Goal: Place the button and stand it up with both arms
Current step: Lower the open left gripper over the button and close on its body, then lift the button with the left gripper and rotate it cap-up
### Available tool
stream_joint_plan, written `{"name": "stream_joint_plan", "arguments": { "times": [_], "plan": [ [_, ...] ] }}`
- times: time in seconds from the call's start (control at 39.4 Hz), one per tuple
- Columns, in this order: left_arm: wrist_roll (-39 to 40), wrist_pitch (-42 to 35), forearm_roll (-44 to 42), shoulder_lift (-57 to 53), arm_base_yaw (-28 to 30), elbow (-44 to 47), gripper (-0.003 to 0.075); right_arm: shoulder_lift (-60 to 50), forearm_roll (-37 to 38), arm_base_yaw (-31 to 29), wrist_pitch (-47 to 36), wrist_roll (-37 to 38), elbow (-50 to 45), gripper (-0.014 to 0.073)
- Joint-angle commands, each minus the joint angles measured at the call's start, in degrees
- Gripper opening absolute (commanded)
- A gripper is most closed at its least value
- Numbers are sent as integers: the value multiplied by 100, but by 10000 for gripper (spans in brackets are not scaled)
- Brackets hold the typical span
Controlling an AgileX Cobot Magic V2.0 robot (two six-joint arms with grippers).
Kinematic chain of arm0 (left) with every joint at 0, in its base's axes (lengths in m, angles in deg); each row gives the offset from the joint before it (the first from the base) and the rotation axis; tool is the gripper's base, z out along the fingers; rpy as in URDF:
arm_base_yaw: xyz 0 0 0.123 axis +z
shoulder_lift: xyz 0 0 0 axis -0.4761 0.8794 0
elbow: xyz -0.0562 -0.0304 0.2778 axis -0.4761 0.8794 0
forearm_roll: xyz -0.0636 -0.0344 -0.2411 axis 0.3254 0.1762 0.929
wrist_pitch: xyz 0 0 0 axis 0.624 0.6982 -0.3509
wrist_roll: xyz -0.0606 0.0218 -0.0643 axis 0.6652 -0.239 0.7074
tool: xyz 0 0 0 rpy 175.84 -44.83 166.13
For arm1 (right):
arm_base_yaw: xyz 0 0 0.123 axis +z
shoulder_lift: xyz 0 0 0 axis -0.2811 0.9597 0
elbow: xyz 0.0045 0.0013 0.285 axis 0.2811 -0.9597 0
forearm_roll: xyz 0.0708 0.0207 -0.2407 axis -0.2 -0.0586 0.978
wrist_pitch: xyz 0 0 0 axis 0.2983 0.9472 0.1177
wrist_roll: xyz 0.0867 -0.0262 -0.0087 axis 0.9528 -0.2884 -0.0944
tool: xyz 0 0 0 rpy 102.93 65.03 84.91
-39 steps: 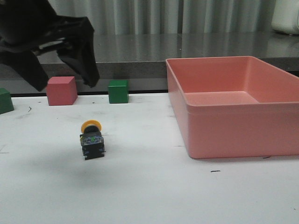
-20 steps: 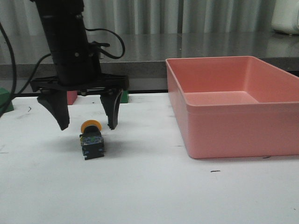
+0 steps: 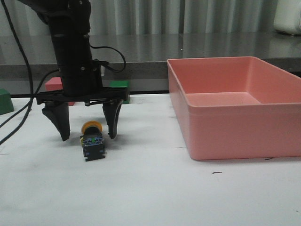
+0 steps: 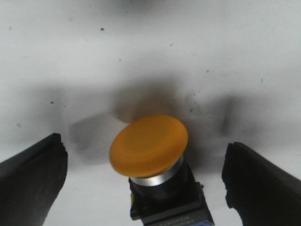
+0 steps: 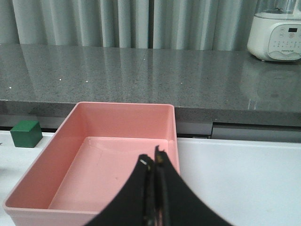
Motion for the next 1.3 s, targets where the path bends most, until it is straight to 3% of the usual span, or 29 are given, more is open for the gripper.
{"name": "stream_joint_plan", "arguments": {
  "times": [0.0,0.38,0.51,0.74,0.94,1.27],
  "plan": [
    [75,66,132,-341,0,-157,615,34,69,8,-485,-51,144,-62],
    [75,99,145,-341,0,-157,226,34,69,8,-485,-51,144,-62],
    [75,126,145,-341,0,-157,170,34,69,8,-485,-51,144,-62],
    [75,-110,-455,-664,-51,-108,169,34,69,8,-485,-51,144,-62],
    [565,-1623,-1456,-1641,-252,829,169,34,69,8,-485,-51,144,-62],
    [574,-4950,-1831,-3392,-116,3454,169,34,69,8,-485,-51,144,-62]
  ]
}}
